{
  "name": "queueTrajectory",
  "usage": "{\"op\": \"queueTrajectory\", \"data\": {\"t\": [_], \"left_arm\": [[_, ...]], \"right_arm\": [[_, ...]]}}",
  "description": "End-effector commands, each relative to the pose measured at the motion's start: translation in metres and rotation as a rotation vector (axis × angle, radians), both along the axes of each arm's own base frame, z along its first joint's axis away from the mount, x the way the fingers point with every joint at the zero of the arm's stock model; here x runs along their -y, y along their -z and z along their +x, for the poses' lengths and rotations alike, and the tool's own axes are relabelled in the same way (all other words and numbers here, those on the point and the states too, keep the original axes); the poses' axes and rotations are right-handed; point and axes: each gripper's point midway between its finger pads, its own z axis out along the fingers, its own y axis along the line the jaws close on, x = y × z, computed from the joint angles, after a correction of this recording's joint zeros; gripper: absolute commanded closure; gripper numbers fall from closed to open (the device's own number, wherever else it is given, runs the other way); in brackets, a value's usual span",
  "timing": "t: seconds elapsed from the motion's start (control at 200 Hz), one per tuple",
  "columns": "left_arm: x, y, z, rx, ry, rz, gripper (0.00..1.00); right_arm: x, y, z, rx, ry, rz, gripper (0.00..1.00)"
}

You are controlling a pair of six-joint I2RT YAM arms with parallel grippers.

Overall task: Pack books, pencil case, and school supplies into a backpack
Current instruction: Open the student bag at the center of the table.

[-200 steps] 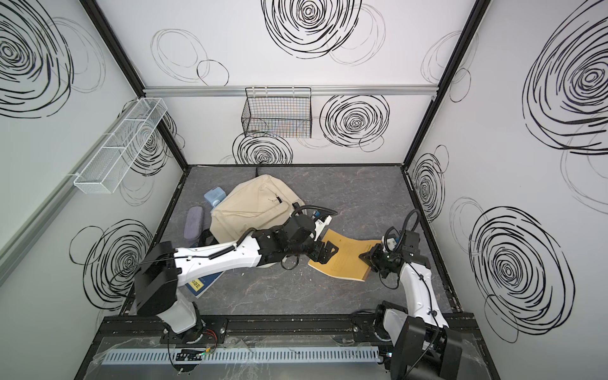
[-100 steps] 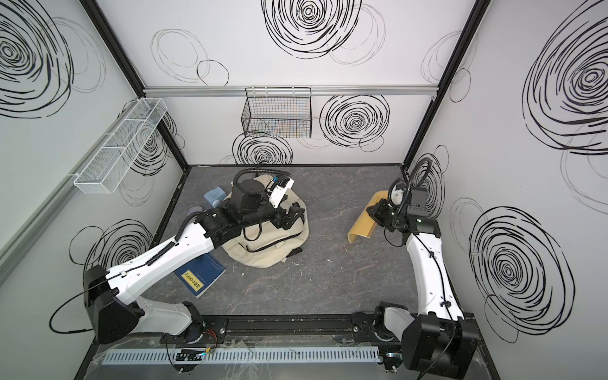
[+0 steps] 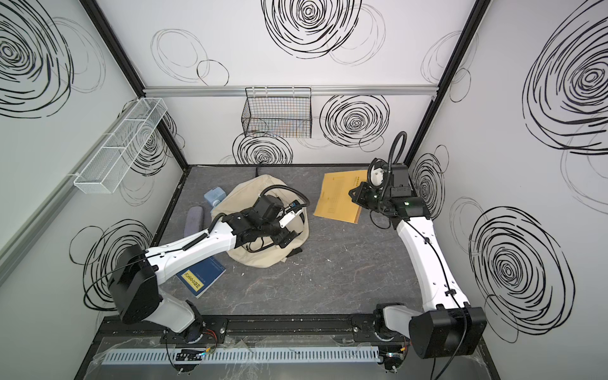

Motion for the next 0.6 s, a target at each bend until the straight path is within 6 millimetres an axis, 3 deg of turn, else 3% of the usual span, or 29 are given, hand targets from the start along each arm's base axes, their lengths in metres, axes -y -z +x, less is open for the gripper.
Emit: {"op": "queueTrajectory", "data": {"t": [0.0, 0.165, 0.32, 0.45, 0.55, 0.595], "left_arm": [[-0.011, 0.016, 0.005, 0.040, -0.026, 0.121, 0.12], [-0.021, 0.033, 0.017, 0.070, -0.070, 0.196, 0.20], [-0.023, 0.036, 0.024, 0.091, -0.099, 0.221, 0.39], [-0.021, 0.024, 0.028, 0.123, -0.111, 0.202, 0.57], [-0.010, 0.007, 0.028, 0.177, -0.091, 0.184, 0.82], [-0.003, -0.002, 0.027, 0.208, -0.077, 0.176, 0.84]], "right_arm": [[0.011, -0.005, -0.009, 0.025, 0.008, -0.063, 1.00], [0.019, -0.008, -0.013, 0.039, 0.010, -0.062, 1.00], [0.029, -0.014, -0.015, 0.068, 0.032, -0.065, 1.00], [0.028, -0.014, -0.017, 0.070, 0.025, -0.059, 1.00], [0.027, -0.015, -0.019, 0.072, 0.024, -0.056, 1.00], [0.028, -0.015, -0.020, 0.074, 0.028, -0.057, 1.00]]}}
